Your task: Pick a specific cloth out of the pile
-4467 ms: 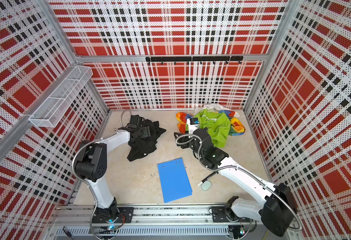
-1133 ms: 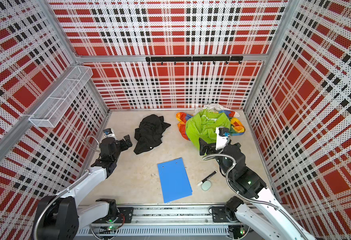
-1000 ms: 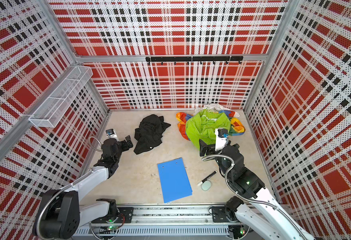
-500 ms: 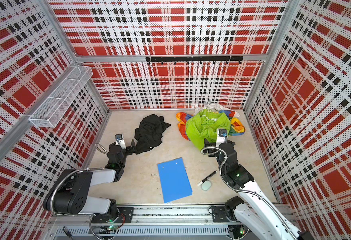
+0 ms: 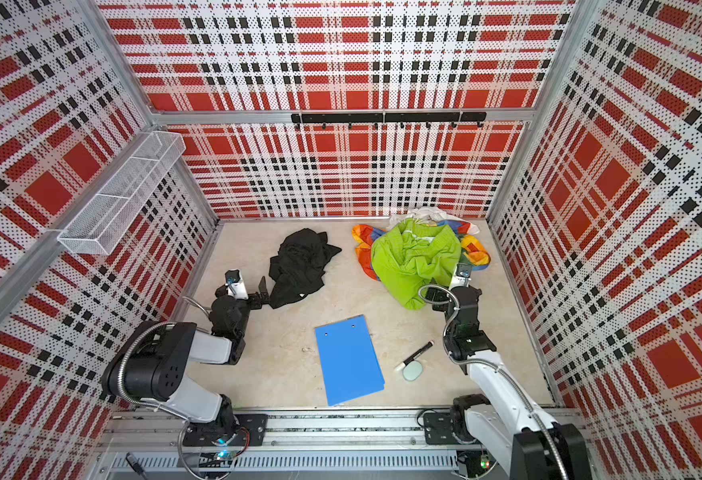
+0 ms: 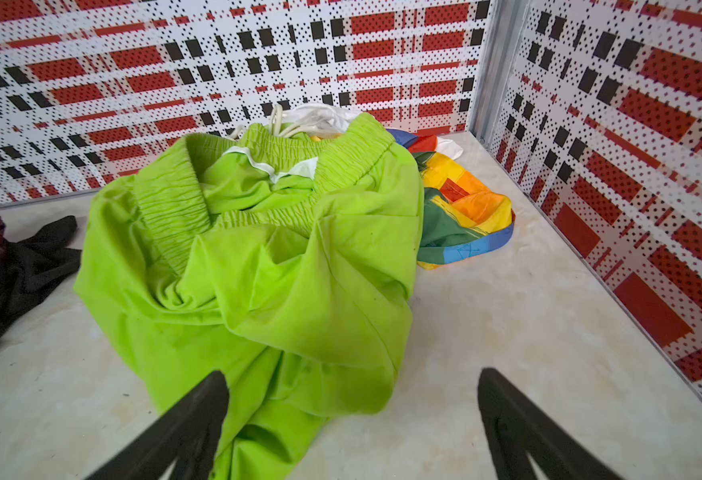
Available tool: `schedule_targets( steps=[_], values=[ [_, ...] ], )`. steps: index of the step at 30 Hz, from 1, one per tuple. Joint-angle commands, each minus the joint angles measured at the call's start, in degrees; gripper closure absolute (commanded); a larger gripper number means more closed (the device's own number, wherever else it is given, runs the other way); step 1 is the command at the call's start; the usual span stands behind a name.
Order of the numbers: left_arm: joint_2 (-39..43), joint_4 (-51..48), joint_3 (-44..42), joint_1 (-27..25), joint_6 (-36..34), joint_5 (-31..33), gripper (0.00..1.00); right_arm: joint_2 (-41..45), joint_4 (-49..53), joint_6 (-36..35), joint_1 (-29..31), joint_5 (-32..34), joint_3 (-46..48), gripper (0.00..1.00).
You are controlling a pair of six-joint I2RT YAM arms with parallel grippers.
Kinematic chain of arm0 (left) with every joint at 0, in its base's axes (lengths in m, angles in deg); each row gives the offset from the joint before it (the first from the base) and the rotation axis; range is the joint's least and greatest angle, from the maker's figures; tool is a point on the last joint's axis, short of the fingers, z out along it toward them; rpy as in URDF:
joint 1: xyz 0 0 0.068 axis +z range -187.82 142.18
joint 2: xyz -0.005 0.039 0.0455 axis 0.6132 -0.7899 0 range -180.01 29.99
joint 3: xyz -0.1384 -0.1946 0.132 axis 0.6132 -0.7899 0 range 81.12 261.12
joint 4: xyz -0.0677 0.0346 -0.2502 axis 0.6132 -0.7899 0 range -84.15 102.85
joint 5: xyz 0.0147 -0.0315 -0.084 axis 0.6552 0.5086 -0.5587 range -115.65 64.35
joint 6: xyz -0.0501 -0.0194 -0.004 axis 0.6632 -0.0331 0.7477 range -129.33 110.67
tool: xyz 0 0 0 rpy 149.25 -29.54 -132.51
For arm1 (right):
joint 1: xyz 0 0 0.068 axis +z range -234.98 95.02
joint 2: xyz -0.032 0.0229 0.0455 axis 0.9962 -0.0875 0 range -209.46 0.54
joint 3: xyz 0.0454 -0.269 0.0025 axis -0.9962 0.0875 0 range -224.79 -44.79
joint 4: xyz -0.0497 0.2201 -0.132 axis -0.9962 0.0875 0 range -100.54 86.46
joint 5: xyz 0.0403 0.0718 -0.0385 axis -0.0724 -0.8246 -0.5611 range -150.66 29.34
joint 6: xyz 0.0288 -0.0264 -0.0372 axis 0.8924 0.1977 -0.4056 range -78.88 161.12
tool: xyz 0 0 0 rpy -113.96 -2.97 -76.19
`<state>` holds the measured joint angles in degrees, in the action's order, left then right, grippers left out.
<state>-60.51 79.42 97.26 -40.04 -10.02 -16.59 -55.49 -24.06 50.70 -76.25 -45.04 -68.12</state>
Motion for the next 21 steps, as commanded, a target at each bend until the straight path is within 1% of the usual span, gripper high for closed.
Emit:
schedule_targets(
  steps=[1, 5, 8, 12, 15, 18, 19, 21],
  values=[
    [0.19, 0.89, 0.66, 0.52, 0.27, -1.73, 0.01, -2.83, -13.55, -2.06, -1.9, -0.52, 2.01, 0.0],
    [0.17, 0.96, 0.65, 0.44, 0.23, -1.67, 0.01, -8.22, -23.09, -3.92, -3.86, -0.19, 4.71, 0.0],
    [0.23, 1.27, 0.47, 0.25, 0.07, -1.42, 0.01, -12.19, -27.84, -6.01, -4.98, 0.64, 5.55, 0.0],
    [0.23, 1.02, 0.66, 0.46, 0.07, -1.88, 0.01, -15.95, -36.32, -6.11, -6.94, -0.16, 7.57, 0.0],
    [0.23, 0.93, 0.66, 0.49, 0.08, -1.88, 0.01, -19.66, -44.29, -7.57, -7.23, 0.15, 8.78, 0.0],
    [0.23, 0.93, 0.67, 0.56, 0.13, -2.0, 0.01, -23.36, -49.84, -8.77, -7.41, 0.37, 9.23, 0.0],
    [0.3, 0.93, 0.57, 0.6, -0.24, -4.23, 0.01, -24.46, -51.48, -8.88, -7.5, 0.11, 9.57, 0.0],
    [0.5, 1.08, 0.29, 2.17, -0.89, -11.99, 0.01, -26.24, -52.84, -8.73, -7.89, -0.97, 9.62, 0.0]
  ],
)
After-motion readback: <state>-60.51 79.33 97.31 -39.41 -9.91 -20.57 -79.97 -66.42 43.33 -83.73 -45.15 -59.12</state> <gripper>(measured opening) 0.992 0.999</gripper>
